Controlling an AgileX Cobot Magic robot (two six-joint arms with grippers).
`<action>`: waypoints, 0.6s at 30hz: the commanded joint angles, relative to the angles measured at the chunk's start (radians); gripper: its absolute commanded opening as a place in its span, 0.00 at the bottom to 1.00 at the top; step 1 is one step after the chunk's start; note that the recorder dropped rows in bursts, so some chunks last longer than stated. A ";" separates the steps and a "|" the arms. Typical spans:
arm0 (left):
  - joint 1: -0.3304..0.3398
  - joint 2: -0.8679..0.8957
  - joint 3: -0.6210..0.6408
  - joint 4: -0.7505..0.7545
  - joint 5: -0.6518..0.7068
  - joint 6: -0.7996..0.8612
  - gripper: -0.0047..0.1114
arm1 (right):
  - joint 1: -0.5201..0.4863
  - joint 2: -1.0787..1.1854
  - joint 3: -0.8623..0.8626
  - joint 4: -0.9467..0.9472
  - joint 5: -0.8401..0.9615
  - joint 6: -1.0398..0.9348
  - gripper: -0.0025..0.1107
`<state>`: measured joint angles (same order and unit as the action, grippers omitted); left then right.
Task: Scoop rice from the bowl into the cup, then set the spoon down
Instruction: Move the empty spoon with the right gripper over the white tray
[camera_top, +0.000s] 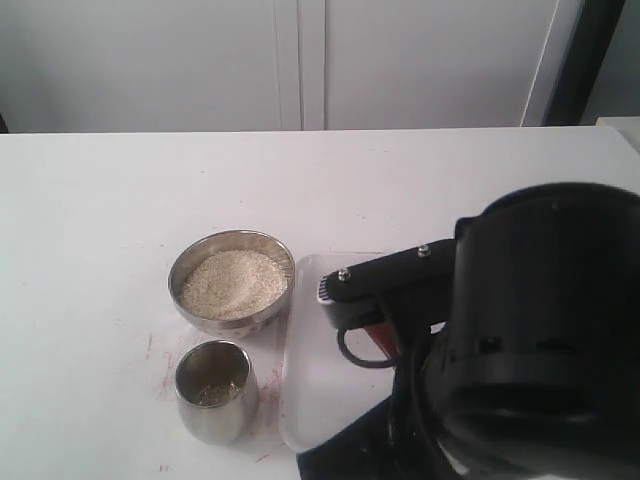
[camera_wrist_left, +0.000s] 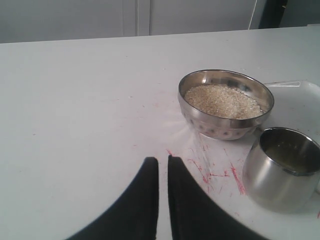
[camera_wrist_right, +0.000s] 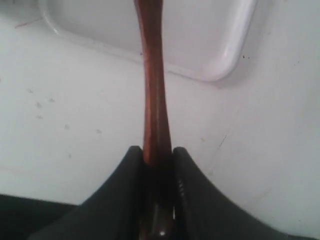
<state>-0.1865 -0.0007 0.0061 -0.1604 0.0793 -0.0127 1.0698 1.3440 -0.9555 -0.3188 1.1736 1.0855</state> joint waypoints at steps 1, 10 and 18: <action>-0.001 0.001 -0.006 -0.010 -0.003 -0.006 0.16 | -0.138 -0.001 -0.012 -0.009 -0.064 -0.004 0.02; -0.001 0.001 -0.006 -0.010 -0.003 -0.006 0.16 | -0.373 0.133 -0.083 0.142 -0.240 -0.227 0.02; -0.001 0.001 -0.006 -0.010 -0.003 -0.006 0.16 | -0.383 0.387 -0.093 0.116 -0.365 -0.239 0.02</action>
<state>-0.1865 -0.0007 0.0061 -0.1604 0.0793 -0.0127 0.6909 1.6834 -1.0451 -0.1884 0.8197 0.8596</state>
